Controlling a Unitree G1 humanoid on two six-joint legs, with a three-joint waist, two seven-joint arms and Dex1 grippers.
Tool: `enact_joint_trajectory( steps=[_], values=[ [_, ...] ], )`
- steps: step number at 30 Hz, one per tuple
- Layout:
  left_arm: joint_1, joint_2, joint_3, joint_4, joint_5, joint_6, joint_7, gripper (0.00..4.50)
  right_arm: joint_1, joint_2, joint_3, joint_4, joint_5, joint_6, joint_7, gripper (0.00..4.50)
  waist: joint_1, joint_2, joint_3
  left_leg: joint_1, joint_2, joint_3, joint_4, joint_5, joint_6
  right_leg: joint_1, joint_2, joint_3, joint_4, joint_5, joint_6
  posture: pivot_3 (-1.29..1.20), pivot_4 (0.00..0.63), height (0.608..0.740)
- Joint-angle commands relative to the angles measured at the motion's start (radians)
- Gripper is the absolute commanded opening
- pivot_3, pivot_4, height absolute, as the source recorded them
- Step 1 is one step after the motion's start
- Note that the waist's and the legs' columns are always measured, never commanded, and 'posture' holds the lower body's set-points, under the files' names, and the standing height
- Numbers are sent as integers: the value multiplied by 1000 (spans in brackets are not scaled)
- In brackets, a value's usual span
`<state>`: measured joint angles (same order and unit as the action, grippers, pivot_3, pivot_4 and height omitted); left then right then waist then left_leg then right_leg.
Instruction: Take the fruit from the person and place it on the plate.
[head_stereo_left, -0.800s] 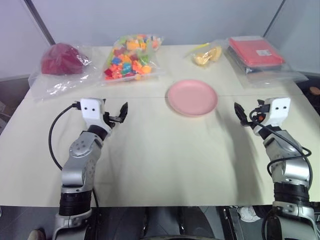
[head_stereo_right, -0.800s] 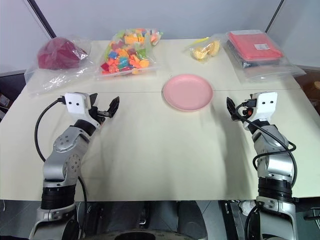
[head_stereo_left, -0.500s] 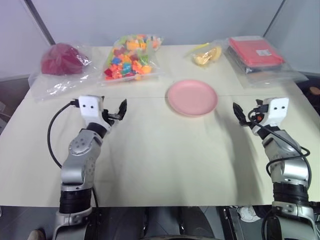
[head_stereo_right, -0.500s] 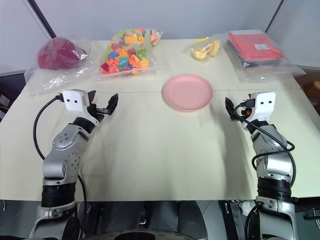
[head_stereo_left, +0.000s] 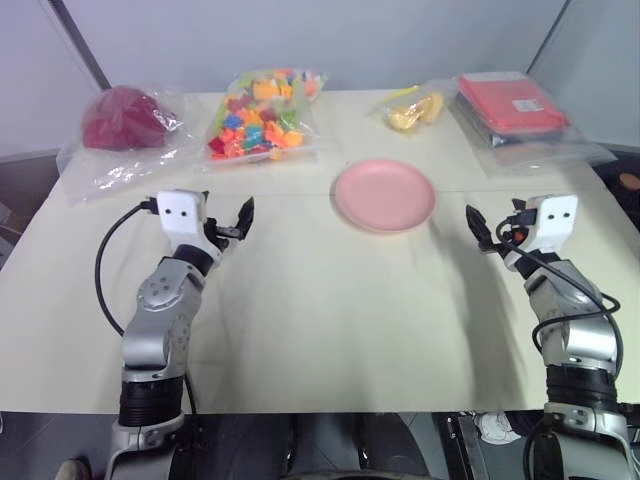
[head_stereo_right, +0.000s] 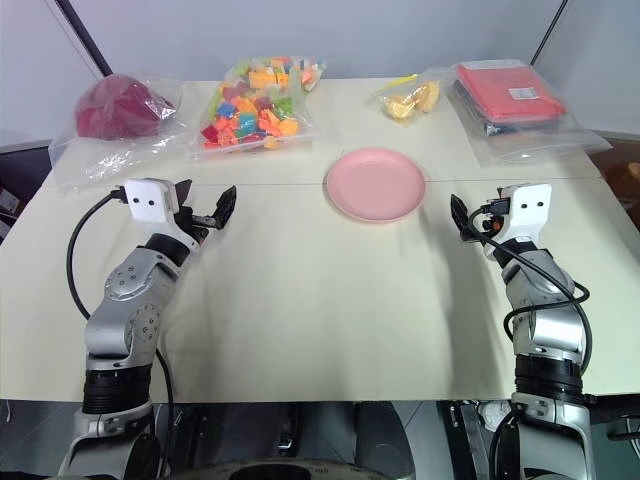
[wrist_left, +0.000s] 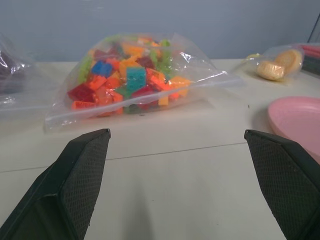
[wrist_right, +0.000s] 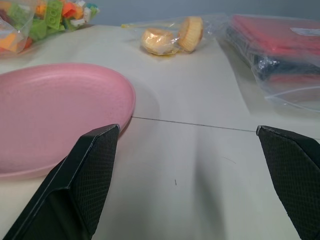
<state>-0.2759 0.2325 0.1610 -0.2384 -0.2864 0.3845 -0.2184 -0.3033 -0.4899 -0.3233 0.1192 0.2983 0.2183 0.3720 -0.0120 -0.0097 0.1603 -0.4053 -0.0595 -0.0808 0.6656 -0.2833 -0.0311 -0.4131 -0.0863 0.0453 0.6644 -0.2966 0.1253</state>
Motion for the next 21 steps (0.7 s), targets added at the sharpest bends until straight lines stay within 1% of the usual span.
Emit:
enact_joint_trajectory(
  steps=[1, 21],
  values=[
    [-2, 9, 2, -14, 0, -19, -9, 4500, -10, -4, -13, -27, 5, -16, -2, 4470, 0, 0, 0, 0, 0, 0, 0, 0, 0, 0, 0, 0, 0, 0, 0, 0, 150, 740],
    [6, 8, 8, -23, 6, -22, -5, 4500, -17, 1, 6, -24, -2, -19, 4, 4470, 0, 0, 0, 0, 0, 0, 0, 0, 0, 0, 0, 0, 0, 0, 0, 0, 150, 740]
  ],
)
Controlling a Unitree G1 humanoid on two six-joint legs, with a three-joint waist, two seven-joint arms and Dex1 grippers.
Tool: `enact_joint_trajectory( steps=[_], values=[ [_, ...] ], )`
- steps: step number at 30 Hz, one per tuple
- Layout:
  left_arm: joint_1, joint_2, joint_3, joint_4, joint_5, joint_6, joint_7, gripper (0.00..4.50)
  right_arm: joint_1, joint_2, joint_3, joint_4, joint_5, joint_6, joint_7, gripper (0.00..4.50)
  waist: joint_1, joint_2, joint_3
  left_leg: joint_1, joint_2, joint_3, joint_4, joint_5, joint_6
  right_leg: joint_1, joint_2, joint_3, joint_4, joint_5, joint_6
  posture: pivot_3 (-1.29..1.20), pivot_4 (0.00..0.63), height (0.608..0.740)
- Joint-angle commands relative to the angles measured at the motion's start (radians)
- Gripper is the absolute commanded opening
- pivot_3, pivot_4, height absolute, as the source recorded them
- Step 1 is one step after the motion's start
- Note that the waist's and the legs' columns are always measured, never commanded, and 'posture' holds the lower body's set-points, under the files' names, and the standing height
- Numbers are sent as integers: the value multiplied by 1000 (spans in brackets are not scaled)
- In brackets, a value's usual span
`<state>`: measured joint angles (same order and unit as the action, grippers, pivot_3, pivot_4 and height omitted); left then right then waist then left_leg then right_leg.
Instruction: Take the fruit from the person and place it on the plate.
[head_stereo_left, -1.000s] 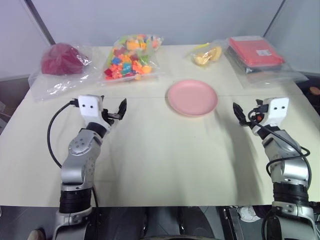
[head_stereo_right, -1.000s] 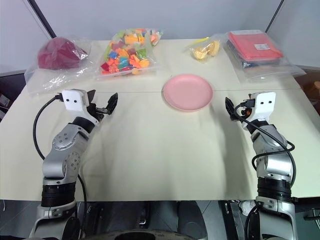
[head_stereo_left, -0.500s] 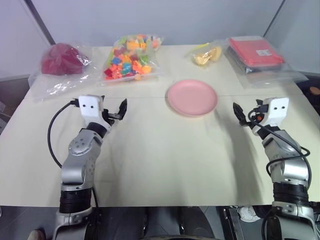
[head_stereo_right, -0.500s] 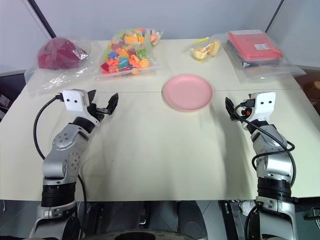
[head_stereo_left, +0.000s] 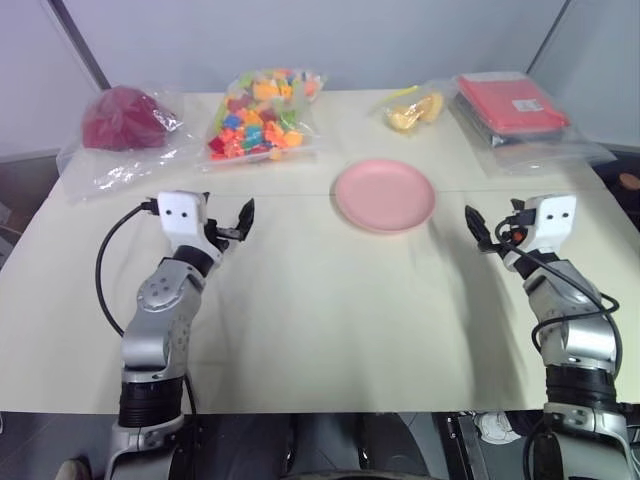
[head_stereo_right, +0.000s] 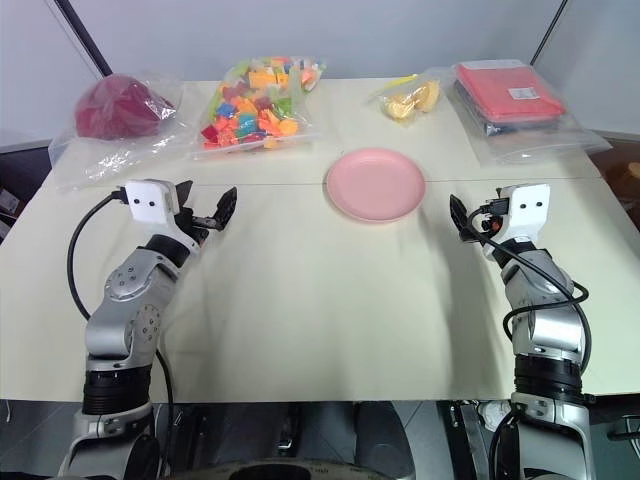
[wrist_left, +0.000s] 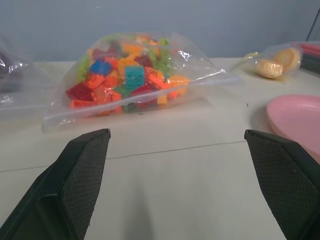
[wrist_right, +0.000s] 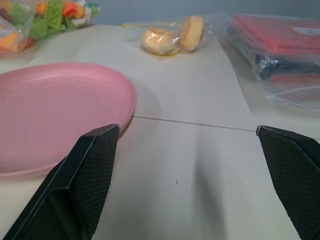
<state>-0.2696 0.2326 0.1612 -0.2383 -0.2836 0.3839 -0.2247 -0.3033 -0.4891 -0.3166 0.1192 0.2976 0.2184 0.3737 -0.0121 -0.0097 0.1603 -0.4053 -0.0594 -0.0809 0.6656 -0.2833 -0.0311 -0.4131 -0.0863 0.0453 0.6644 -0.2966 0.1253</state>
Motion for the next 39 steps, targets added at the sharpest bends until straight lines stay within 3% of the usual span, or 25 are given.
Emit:
enact_joint_trajectory(
  steps=[1, 39],
  values=[
    [1, 8, 8, -24, 3, -22, 2, 4500, -17, 0, 2, -24, -2, -19, 3, 4470, 0, 0, 0, 0, 0, 0, 0, 0, 0, 0, 0, 0, 0, 0, 0, 0, 150, 740],
    [4, 53, 40, -27, -2, -22, 2, 4500, -61, 2, 22, 37, -8, -50, 12, 4470, -1, 0, 0, 0, 0, 0, 0, 0, 0, 0, 0, 0, 0, 0, 0, 0, 150, 740]
  ],
)
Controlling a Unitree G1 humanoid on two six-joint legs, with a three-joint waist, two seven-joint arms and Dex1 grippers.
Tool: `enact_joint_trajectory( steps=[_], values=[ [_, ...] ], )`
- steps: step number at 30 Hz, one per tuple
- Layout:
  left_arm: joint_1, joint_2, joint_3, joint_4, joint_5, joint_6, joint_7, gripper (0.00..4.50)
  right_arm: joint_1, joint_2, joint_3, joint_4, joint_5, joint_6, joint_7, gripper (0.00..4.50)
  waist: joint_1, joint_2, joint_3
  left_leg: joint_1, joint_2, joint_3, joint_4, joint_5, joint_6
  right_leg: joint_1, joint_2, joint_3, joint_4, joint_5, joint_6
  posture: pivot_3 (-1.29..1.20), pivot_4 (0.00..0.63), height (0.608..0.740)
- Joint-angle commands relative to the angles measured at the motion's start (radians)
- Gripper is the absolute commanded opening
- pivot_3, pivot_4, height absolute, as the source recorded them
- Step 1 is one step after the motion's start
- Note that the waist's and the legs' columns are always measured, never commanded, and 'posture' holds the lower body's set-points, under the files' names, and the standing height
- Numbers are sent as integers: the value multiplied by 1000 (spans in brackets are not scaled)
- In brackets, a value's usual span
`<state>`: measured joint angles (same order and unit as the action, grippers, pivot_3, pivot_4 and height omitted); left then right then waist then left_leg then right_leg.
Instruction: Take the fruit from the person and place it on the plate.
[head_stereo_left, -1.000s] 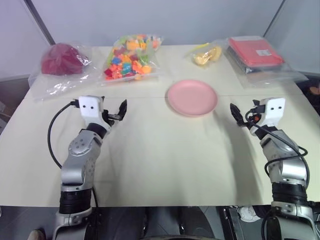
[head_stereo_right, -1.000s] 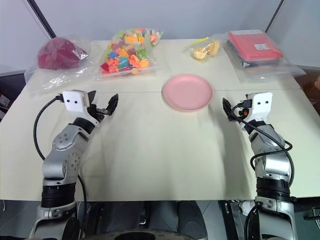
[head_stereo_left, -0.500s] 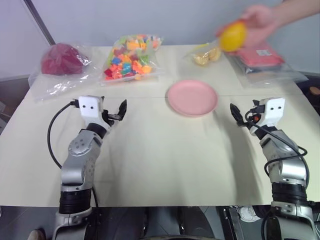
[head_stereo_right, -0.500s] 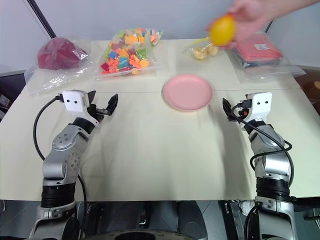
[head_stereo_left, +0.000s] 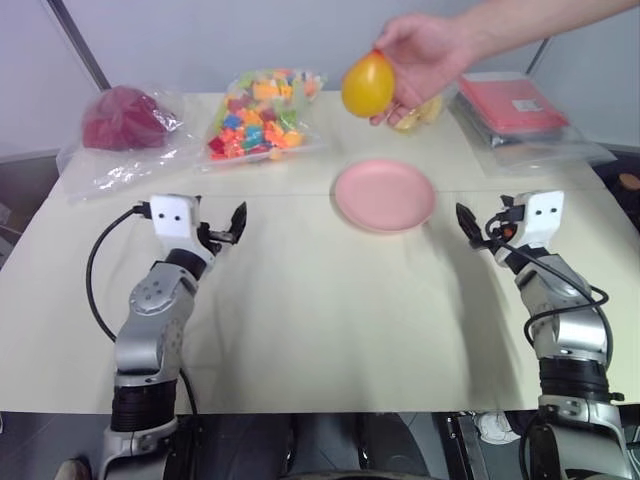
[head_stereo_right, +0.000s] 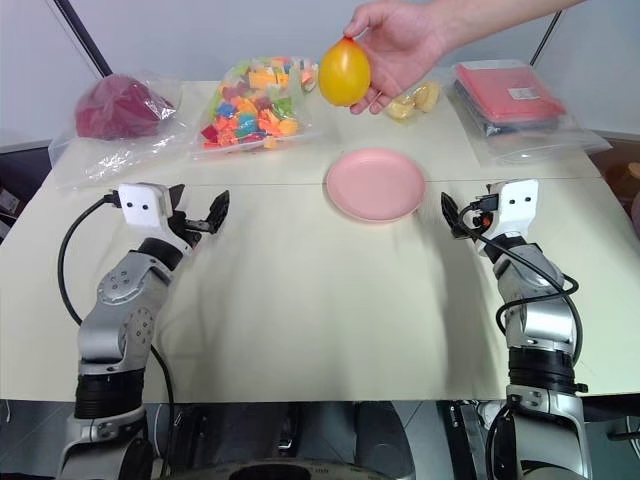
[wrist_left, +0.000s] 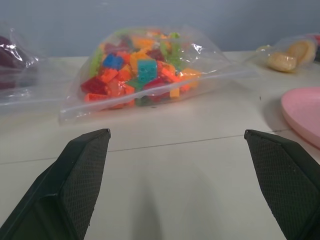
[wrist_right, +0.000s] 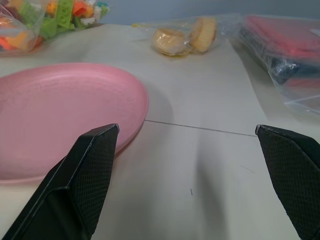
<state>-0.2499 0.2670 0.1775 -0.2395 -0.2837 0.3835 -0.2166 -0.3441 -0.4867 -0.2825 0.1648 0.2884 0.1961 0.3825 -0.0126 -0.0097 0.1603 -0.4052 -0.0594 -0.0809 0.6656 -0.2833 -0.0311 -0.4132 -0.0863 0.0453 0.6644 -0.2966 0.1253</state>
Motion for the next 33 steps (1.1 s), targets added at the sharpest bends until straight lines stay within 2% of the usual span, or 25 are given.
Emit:
enact_joint_trajectory(
  steps=[1, 9, 16, 20, 22, 26, 30, 33],
  values=[
    [-17, 21, 24, -23, -2, -22, -7, 4500, -21, -2, -13, -12, 2, -27, 3, 4470, 0, 0, 0, 0, 0, 0, 0, 0, 0, 0, 0, 0, 0, 0, 0, 0, 150, 740],
    [-41, 53, 15, -11, -17, -15, -59, 4500, -18, -36, -37, -65, 21, -3, 21, 4470, 1, 0, 0, 0, 0, 0, 0, 0, 0, 0, 0, 0, 0, 0, 0, 0, 150, 740],
    [-189, 201, 71, -34, -176, 98, -226, 4500, 1, -31, -37, -67, 19, -7, 20, 4470, -2, 0, 0, 0, 0, 0, 0, 0, 0, 0, 0, 0, 0, 0, 0, 0, 150, 740],
    [-187, 355, 83, -149, -416, 257, -462, 4500, 4, -31, -38, -61, 17, -9, 19, 4470, -9, 0, 0, 0, 0, 0, -1, 0, 0, -1, 0, 0, 0, 0, 0, 0, 150, 740],
    [-200, 386, 104, -161, -483, 304, -477, 4500, 6, -31, -39, -61, 17, -8, 19, 4470, -8, 0, 0, 0, 1, 0, -1, 0, 0, 0, 0, 0, 0, 0, 0, 0, 150, 740],
    [-205, 412, 105, -153, -497, 326, -462, 4500, 15, -47, -32, -87, 12, 4, 29, 4470, -3, 0, 0, 1, 0, 0, 0, 0, 0, 1, 0, 0, 0, 0, 0, 0, 150, 740],
    [-197, 413, 100, -147, -491, 325, -449, 4500, -2, -140, -32, -305, 192, 198, 189, 4470, -3, 1, 0, 1, 0, 0, 0, 0, 0, 1, 0, 0, 0, 0, 0, 0, 150, 740],
    [-193, 417, 89, -141, -476, 320, -451, 4500, -66, -183, -61, -390, 314, 324, 208, 4470, -7, 1, 0, 1, 1, 0, 0, 0, 0, 1, 1, 0, 0, 0, 0, 0, 150, 740]
  ],
)
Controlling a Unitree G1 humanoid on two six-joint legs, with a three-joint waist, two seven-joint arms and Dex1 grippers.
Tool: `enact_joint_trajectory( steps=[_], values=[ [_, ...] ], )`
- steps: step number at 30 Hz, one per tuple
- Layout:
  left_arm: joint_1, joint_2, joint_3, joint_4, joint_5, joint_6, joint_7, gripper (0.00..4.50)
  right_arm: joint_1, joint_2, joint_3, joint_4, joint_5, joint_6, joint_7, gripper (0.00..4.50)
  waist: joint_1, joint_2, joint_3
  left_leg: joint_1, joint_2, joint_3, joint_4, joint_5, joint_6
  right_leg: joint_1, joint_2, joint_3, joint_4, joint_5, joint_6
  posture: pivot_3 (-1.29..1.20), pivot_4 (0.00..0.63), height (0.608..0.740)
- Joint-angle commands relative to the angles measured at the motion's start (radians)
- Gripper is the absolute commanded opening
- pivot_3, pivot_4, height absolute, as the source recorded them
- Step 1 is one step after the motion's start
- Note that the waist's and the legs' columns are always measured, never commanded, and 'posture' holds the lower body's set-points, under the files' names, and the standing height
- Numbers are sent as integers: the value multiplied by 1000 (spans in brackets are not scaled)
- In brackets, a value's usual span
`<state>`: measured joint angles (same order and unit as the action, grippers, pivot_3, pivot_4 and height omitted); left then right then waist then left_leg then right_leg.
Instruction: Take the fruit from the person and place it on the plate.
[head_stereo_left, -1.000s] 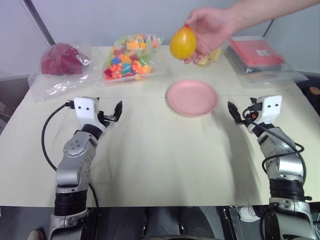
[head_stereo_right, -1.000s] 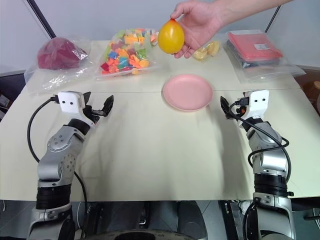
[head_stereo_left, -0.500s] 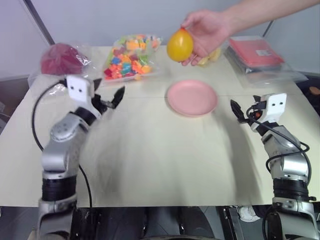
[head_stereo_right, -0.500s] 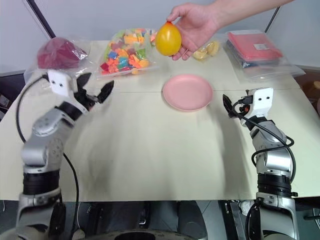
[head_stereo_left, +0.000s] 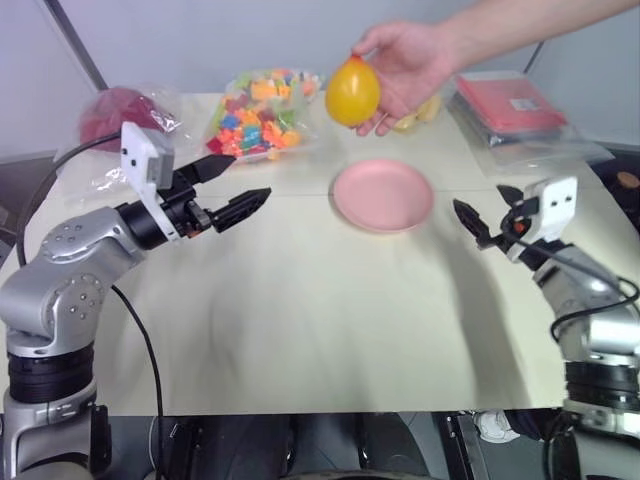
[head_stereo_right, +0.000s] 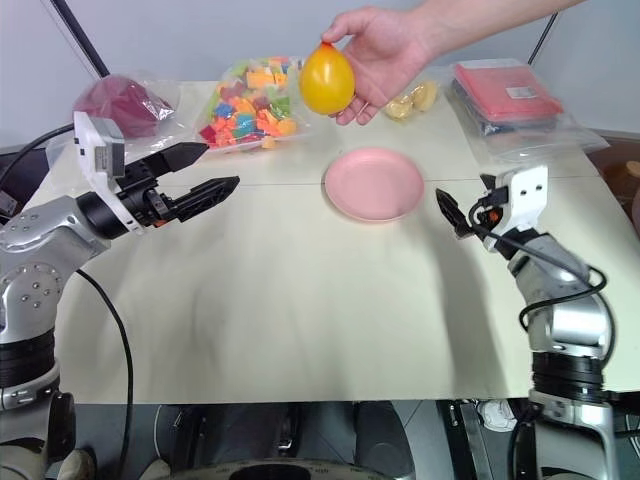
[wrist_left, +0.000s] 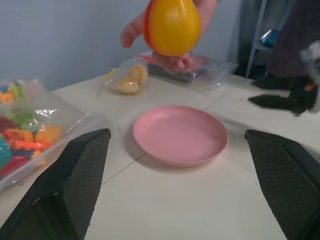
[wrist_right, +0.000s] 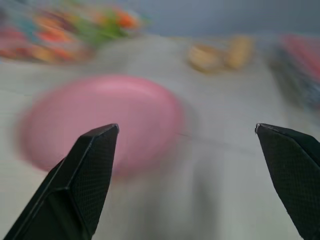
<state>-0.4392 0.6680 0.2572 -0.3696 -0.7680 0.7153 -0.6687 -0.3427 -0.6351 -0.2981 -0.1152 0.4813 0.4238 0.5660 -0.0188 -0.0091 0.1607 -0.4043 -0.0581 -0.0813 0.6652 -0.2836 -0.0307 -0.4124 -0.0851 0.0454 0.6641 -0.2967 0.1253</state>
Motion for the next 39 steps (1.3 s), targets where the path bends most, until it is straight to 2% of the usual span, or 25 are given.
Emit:
enact_joint_trajectory(
  steps=[1, 4, 11, 28, 39],
  values=[
    [-3, 16, 6, -9, 13, -15, 1, 4500, -96, -43, -53, -132, 160, 134, 22, 4470, 0, 0, 0, 0, 0, 0, 0, 0, 0, 0, 0, 0, 0, 0, 0, 0, 150, 740],
    [2, 13, 3, -2, 23, -21, -1, 4500, -179, -37, -46, -178, 232, 211, -8, 4470, 2, 0, 0, 0, 0, 0, 0, 0, 1, 0, 0, 0, 0, 0, 0, 0, 150, 740],
    [16, 2, 5, -20, 29, -21, 13, 4500, -298, 32, 11, -171, 274, 252, -40, 4470, 5, 0, 0, 0, 0, 0, 0, 0, 0, 0, -1, 0, -1, 0, 0, 0, 150, 740],
    [83, -5, 27, -71, 21, -26, 71, 4500, -420, 132, 142, -71, 227, 212, 28, 4470, 4, 0, 0, -1, 0, 0, 0, 0, 0, -1, -1, 0, 0, 0, 0, 0, 150, 740],
    [83, -14, 23, -80, 22, -29, 90, 4500, -515, 186, 183, 144, 99, 63, 83, 4470, 1, 0, 0, -1, -1, 0, 0, 0, 0, -2, -1, 0, 0, 0, 0, 0, 150, 740]
  ],
)
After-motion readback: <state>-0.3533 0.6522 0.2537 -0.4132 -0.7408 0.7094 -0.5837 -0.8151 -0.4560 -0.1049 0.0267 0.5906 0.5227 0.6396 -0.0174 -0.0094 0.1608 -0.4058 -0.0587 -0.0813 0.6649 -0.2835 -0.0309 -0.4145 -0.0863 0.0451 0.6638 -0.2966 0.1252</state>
